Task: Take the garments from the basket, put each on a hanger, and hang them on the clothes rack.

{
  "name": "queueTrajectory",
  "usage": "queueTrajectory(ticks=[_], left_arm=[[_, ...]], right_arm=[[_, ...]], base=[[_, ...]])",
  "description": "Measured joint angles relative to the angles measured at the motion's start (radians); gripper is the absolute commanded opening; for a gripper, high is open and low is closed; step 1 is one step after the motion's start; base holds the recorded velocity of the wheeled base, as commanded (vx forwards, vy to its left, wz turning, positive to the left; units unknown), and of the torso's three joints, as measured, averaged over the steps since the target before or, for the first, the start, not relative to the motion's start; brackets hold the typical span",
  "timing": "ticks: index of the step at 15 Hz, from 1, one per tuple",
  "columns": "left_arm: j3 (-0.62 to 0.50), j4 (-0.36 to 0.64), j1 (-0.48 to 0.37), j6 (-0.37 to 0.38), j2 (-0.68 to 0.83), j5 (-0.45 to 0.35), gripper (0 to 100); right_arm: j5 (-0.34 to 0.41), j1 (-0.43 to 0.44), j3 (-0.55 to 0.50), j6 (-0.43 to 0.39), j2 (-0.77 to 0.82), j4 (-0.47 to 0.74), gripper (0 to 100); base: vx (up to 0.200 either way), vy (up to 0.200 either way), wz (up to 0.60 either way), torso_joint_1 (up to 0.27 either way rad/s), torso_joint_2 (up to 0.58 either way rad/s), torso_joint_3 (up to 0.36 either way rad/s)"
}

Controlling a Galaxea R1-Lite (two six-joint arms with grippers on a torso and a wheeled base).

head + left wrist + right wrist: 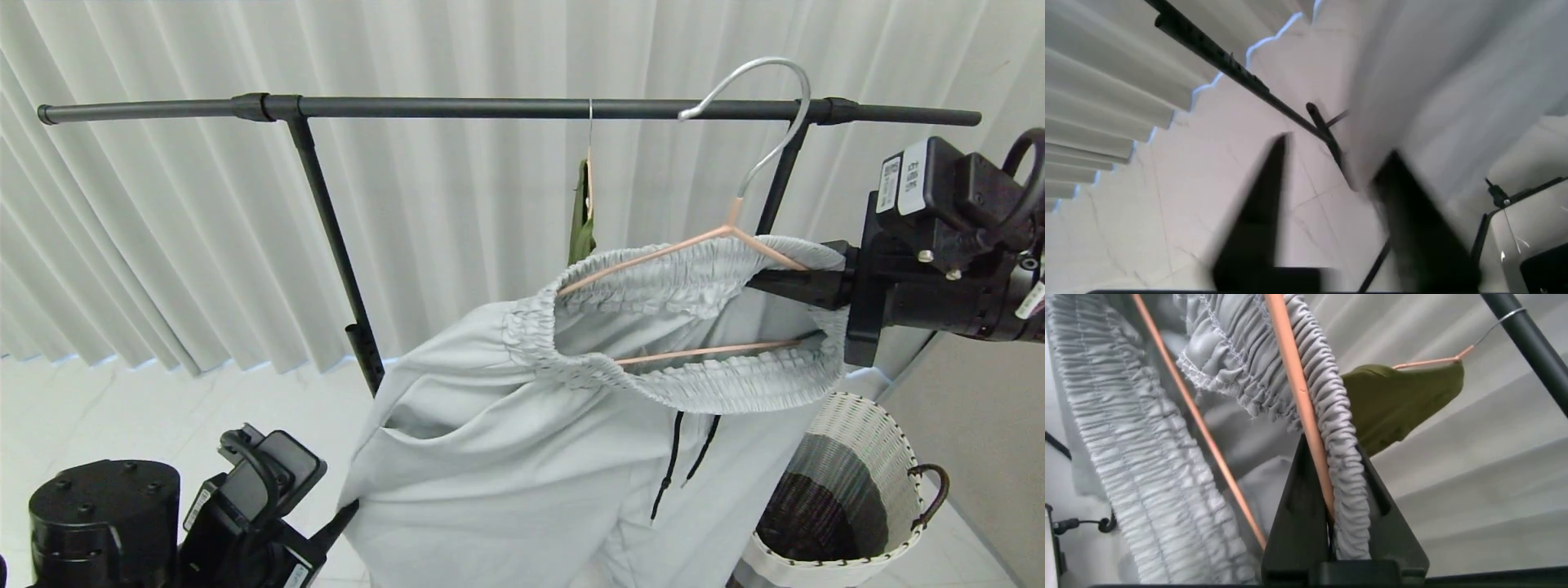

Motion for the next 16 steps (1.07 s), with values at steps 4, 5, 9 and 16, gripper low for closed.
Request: queueTrajectory(ticks=[4,5,9,16], left_arm=[[0.017,-0.001,0.000,-0.001,-0.056,-0.001,100],[0.032,-0.001,0.000,-0.001,-0.076,-0.002,100],[0.045,-0.001,0.013,-0.001,-0.151,0.000,100],[-0.023,0.000,0.116,0.016,-0.170,0.077,100]], right_arm=[[-0.084,0.000,0.000,0.050,-0.001,0.004,0],[-0.103,0.000,0.002,0.064,-0.001,0.006,0],[-0.198,0.001,0.009,0.139,-0.004,0.014,0],[-0.460,-0.083,0.062,0.290,-0.171,0.408,0]], base=[[0.000,0.000,0.00,0.000,0.00,0.000],[0.000,0.000,0.00,0.000,0.00,0.000],[0.000,0.000,0.00,0.000,0.00,0.000],[0.000,0.000,0.00,0.000,0.00,0.000]])
